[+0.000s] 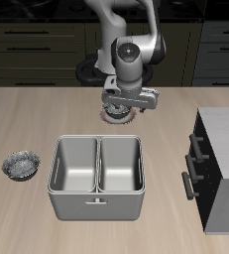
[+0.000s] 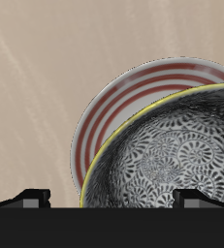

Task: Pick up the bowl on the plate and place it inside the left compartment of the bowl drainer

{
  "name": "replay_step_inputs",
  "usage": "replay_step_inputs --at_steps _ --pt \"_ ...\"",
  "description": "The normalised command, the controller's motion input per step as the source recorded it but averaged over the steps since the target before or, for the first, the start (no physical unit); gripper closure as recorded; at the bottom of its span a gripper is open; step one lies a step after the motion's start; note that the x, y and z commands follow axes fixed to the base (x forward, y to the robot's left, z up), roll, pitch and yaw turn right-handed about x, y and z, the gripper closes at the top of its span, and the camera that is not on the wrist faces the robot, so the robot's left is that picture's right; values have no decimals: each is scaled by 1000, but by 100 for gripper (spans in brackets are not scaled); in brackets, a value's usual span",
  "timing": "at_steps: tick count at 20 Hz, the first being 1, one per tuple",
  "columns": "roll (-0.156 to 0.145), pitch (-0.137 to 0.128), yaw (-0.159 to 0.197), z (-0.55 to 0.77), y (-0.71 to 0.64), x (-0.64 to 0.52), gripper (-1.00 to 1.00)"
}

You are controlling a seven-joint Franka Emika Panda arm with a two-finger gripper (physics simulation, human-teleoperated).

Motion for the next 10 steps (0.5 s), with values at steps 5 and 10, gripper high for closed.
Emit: replay_step_inputs --at_steps 5,10 --pt "-24 17 -54 -143 -144 -223 -100" --pt "42 18 -51 -177 43 -72 -100"
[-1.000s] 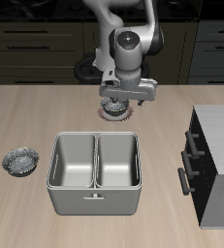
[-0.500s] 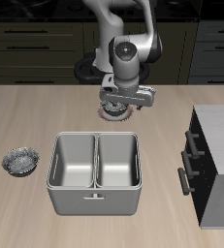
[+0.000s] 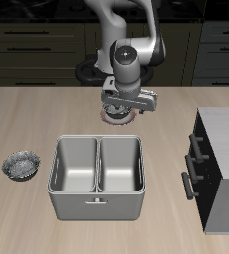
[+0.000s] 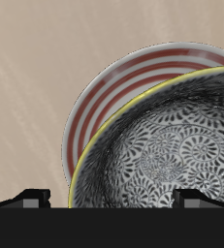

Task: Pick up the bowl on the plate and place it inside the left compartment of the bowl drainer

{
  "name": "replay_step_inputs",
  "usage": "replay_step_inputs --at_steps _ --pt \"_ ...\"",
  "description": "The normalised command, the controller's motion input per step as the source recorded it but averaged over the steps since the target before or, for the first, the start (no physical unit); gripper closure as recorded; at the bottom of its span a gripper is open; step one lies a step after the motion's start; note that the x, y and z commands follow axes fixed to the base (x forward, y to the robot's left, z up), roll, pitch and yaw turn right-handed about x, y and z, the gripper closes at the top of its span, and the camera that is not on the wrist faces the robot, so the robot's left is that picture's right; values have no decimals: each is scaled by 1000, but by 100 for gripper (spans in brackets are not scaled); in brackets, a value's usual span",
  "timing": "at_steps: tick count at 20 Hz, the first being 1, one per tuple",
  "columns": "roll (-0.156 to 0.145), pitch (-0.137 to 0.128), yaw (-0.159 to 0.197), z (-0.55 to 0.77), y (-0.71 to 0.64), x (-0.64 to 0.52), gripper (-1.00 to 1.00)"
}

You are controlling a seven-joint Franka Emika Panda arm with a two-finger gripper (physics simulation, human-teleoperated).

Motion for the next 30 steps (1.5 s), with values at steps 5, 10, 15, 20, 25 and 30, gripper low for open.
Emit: replay_step_inputs --at_steps 5,10,15,20,25,30 --pt "35 -26 -1 7 120 -23 100" --pt "7 -25 20 110 58 -45 100" --pt "-2 -12 19 42 27 -45 100" --pt "-14 0 21 -12 -29 8 100" --pt "-67 -67 75 413 -224 53 100" --pt "-10 -64 51 484 -94 44 100"
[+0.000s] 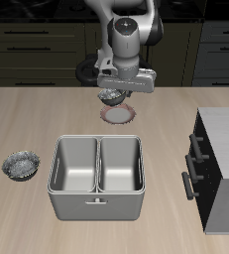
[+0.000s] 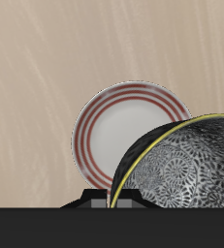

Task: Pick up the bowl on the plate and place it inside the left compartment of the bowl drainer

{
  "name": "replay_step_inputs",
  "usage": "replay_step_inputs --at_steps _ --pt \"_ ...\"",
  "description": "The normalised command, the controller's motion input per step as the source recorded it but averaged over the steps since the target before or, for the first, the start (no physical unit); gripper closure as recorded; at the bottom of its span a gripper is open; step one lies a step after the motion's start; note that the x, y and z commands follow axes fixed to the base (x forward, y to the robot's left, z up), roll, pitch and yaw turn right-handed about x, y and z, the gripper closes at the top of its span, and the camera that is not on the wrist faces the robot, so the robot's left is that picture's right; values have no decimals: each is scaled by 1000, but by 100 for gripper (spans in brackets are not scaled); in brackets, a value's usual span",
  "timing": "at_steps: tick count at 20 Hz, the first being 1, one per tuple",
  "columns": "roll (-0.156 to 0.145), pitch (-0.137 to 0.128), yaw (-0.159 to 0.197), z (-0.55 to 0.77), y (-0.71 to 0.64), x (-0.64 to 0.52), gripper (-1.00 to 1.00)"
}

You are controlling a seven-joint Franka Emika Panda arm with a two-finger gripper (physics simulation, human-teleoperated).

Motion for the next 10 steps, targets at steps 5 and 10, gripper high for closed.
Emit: replay_step_inputs --at_steps 5,10 --pt "12 -75 60 510 45 24 100" --pt "1 -53 52 363 -16 61 100"
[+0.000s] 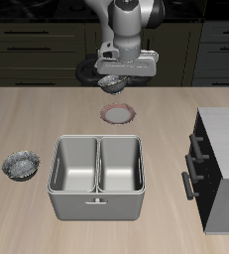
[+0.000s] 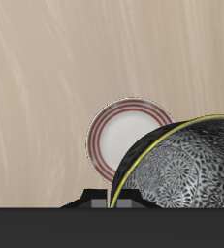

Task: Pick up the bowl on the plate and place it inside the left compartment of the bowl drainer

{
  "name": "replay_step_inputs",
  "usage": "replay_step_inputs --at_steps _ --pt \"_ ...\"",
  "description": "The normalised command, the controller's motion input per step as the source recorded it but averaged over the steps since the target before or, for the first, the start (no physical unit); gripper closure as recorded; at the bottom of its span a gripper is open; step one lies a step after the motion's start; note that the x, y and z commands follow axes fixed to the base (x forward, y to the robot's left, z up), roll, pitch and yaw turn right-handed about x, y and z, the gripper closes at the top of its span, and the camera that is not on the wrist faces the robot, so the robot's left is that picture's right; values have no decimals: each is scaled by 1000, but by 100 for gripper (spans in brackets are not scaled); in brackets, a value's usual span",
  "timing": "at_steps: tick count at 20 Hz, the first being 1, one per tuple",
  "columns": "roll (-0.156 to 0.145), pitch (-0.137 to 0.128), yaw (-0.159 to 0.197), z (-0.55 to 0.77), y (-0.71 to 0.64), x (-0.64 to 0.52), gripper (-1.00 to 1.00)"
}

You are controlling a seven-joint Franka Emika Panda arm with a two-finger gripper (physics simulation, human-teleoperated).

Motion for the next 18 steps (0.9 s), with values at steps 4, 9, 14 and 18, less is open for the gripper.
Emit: replay_step_inputs --at_steps 4,9,14,18 --pt "4 -57 37 434 -26 84 100" --pt "9 -60 33 382 23 32 100" --pt "11 -52 34 394 41 59 100" --pt "11 -52 34 275 70 31 100"
